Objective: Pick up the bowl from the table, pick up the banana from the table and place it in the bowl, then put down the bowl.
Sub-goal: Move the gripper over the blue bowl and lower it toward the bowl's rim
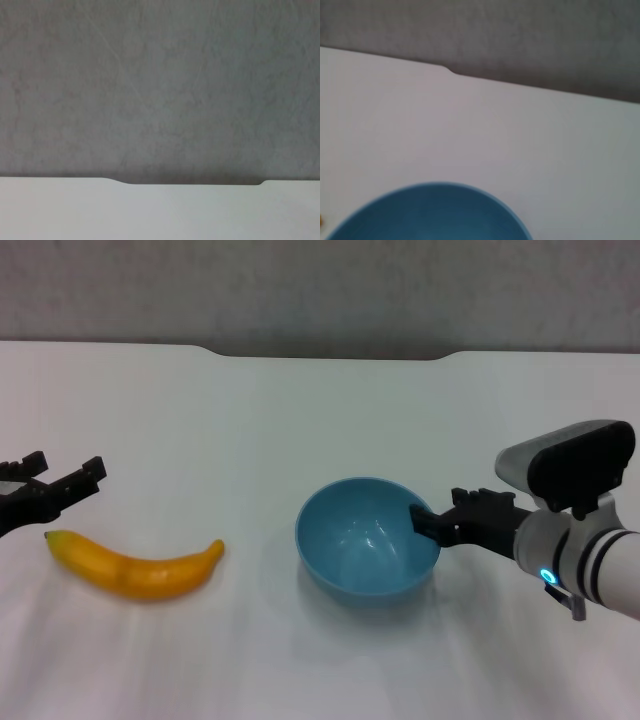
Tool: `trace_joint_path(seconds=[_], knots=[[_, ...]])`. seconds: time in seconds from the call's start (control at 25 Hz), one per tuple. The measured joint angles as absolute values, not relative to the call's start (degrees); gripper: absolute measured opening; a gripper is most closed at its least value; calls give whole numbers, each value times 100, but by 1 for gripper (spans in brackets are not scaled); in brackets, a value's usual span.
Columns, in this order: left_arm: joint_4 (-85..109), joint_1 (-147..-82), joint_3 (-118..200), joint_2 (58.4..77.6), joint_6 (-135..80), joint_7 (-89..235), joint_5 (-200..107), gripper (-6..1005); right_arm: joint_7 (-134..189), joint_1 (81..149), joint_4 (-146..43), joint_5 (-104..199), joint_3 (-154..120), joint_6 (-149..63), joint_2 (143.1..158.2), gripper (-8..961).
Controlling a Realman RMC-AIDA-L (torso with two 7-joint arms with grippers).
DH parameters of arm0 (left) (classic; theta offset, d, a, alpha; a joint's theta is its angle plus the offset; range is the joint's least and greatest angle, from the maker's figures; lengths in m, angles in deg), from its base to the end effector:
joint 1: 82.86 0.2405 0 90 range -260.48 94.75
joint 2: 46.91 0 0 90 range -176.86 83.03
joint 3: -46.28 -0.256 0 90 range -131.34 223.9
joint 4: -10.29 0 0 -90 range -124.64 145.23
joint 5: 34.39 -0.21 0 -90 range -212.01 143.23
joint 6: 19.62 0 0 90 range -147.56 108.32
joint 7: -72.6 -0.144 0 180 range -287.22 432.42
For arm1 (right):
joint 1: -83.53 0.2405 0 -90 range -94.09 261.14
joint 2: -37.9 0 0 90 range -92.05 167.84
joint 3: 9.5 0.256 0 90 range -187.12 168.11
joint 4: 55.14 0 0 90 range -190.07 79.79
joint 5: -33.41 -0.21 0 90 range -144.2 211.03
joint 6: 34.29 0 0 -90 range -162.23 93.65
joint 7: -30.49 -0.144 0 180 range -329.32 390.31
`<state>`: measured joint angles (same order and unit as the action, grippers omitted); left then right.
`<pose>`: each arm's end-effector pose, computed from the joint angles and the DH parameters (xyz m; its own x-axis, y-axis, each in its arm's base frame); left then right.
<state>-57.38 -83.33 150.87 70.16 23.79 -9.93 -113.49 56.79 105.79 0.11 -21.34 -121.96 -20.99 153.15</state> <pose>-0.3078 0.3155 0.0606 0.5854 0.3560 0.7284 0.8065 -0.3476 -0.4783 0.2499 0.3675 -0.0788 0.7282 -0.5523 -0.4059 -0.6684 -0.4411 -0.5989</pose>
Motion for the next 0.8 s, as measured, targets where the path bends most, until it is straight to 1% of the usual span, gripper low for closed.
trace_joint_path(seconds=[0.44,0.8], knots=[[-5777,-8351,15024,7016,2375,-994,-11338,891,5660,10831,-357,-2194,-12458,-2321,15348,643],[-5782,-8357,15025,7016,2380,-994,-11316,890,5664,11065,-666,-2461,-12702,-2511,15347,639]])
